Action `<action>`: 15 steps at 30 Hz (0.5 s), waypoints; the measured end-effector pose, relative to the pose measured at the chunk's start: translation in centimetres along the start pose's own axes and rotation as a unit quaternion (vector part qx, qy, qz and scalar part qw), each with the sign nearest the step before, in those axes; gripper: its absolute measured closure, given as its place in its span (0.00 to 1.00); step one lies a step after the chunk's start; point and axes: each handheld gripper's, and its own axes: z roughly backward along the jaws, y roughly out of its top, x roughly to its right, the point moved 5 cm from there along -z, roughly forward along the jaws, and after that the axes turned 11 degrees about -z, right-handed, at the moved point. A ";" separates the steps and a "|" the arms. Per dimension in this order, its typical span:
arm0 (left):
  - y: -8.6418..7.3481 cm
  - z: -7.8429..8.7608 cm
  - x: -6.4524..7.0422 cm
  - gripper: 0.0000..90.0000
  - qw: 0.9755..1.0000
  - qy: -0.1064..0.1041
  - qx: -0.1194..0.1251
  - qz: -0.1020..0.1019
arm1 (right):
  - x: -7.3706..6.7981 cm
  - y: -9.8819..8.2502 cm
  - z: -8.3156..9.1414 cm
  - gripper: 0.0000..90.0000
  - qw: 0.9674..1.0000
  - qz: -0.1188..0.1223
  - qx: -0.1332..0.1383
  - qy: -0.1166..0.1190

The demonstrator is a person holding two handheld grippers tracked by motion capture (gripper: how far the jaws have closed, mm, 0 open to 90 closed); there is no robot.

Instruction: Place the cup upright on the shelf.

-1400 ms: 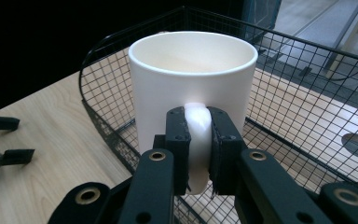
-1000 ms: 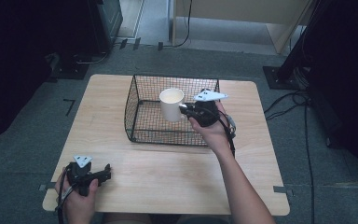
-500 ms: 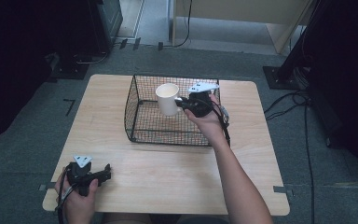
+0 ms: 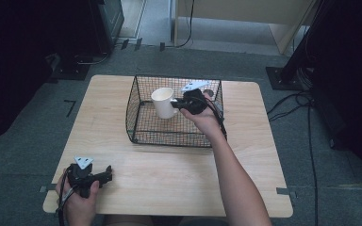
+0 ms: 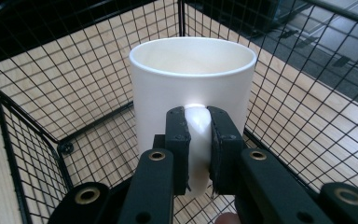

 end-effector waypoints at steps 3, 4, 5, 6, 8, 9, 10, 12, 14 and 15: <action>0.0 0.0 0.0 0.00 1.000 0.000 0.000 0.000 | 0.2 0.0 -0.6 0.89 1.000 0.004 -0.005 0.002; 0.0 0.0 0.0 0.00 1.000 0.000 0.000 0.000 | 0.3 -0.1 -0.8 0.89 1.000 0.002 -0.007 0.002; 0.0 0.0 0.0 0.00 1.000 0.000 0.000 0.000 | 0.3 -0.2 -1.0 0.89 1.000 0.002 -0.010 0.003; 0.0 0.0 0.0 0.00 1.000 0.000 0.000 0.000 | 0.4 -0.3 -1.2 0.89 1.000 0.000 -0.014 0.003; 0.0 0.0 0.0 0.00 1.000 0.000 0.000 0.000 | 0.4 -0.5 -1.5 0.89 1.000 0.001 -0.023 0.000; 0.0 0.0 0.0 0.00 1.000 0.000 0.000 0.000 | 0.4 -0.7 -1.7 0.89 1.000 0.004 -0.028 -0.002; 0.0 0.0 0.0 0.00 1.000 0.000 0.000 0.000 | 0.2 -0.8 -1.9 0.89 0.999 0.011 -0.036 -0.006; 0.0 0.0 0.0 0.00 1.000 0.000 0.000 -0.001 | 0.1 -0.9 -2.0 0.89 0.999 0.015 -0.040 -0.008; 0.0 0.0 0.0 0.00 1.000 0.000 0.000 0.000 | 0.0 -1.0 -2.3 0.89 0.999 0.021 -0.046 -0.010; 0.0 0.0 0.0 0.00 1.000 0.000 0.000 -0.001 | -0.1 -1.1 -2.3 0.89 0.998 0.023 -0.049 -0.012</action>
